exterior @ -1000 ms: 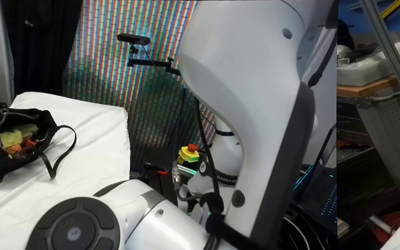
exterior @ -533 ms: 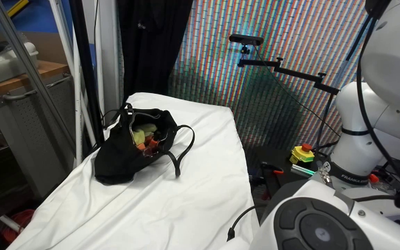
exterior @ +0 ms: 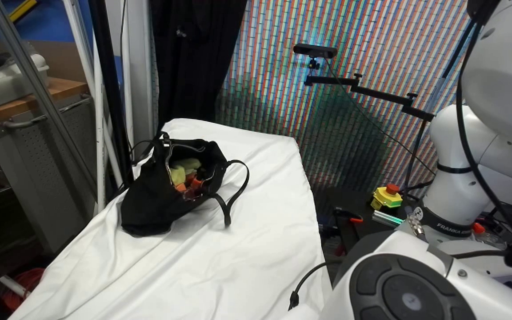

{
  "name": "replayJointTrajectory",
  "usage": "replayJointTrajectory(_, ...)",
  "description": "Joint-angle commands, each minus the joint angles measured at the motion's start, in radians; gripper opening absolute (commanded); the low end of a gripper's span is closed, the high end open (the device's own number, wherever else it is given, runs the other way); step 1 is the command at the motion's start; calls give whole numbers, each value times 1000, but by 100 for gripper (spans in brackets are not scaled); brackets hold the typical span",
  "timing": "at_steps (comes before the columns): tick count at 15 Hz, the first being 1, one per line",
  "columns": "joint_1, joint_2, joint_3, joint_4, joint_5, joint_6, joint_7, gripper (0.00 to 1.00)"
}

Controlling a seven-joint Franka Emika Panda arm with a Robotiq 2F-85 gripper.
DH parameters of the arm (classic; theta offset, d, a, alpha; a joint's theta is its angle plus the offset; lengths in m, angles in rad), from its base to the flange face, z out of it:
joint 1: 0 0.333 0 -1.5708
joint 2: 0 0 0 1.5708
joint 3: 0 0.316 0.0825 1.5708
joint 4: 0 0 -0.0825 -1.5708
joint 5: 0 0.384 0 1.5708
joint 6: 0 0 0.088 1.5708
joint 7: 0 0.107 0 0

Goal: Pick up all the nail polish from the table and put them in the black bag.

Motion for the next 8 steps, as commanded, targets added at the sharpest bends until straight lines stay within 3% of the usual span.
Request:
replayJointTrajectory(1, -10, 4, 2, 15, 8, -30, -35, 15)
replayJointTrajectory(8, -38, -30, -35, 27, -14, -127, -42, 15)
